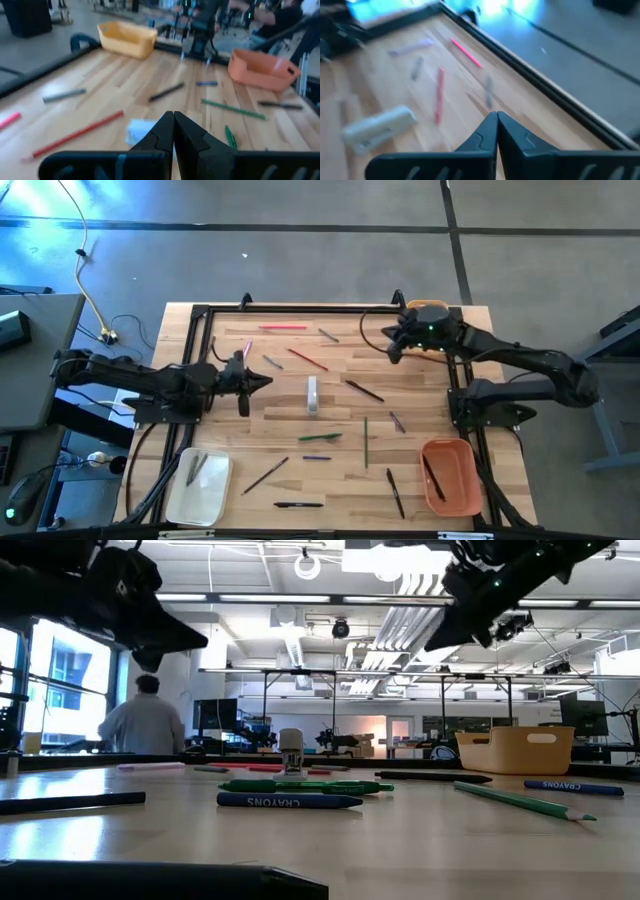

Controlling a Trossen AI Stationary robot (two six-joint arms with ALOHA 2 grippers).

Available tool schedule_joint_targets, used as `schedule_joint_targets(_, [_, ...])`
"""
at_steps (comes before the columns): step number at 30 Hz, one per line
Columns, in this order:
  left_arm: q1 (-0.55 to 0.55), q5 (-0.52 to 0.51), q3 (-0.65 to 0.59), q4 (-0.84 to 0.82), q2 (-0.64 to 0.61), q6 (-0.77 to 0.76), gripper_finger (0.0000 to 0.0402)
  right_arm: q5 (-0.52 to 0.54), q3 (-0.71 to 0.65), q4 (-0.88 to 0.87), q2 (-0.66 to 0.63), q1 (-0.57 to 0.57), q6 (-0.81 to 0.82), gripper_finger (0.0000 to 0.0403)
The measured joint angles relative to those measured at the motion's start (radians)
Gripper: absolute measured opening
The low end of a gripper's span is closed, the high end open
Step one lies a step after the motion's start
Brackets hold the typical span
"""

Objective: Sort crayons/erasers/pens/pencils in bins
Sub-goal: Put the black pen into the orange bin

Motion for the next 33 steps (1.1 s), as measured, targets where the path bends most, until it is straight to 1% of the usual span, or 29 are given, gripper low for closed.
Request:
schedule_joint_targets(5, [0.05, 0.033, -0.003, -0.012, -0.076, 0.018, 0.0, 0.003, 0.0, 0.163, 0.082, 0.078, -0.026, 0.0])
schedule_joint_targets(8, [0.074, 0.066, -0.04, 0.008, -0.115, 0.023, 0.0, 0.004, 0.0, 0.267, 0.15, 0.109, -0.04, 0.0])
schedule_joint_targets(15, [0.105, 0.074, -0.136, 0.107, -0.196, 0.01, 0.0, 0.005, 0.0, 0.584, 0.363, 0.178, -0.056, 0.0])
schedule_joint_targets(17, [0.106, 0.072, -0.153, 0.124, -0.213, 0.014, 0.0, -0.007, 0.0, 0.638, 0.422, 0.191, -0.056, 0.0])
schedule_joint_targets(21, [0.106, 0.067, -0.153, 0.127, -0.231, 0.024, 0.0, 0.0, 0.0, 0.616, 0.509, 0.208, 0.004, 0.0])
schedule_joint_targets(24, [0.106, 0.067, -0.153, 0.124, -0.244, 0.054, 0.0, 0.015, 0.0, 0.593, 0.544, 0.235, 0.049, 0.0])
schedule_joint_targets(28, [0.106, 0.066, -0.153, 0.124, -0.25, 0.069, 0.0, 0.033, 0.0, 0.525, 0.541, 0.288, 0.067, 0.0])
schedule_joint_targets(33, [0.106, 0.063, -0.153, 0.124, -0.249, 0.068, 0.0, 0.046, 0.001, 0.393, 0.504, 0.341, 0.181, 0.0002])
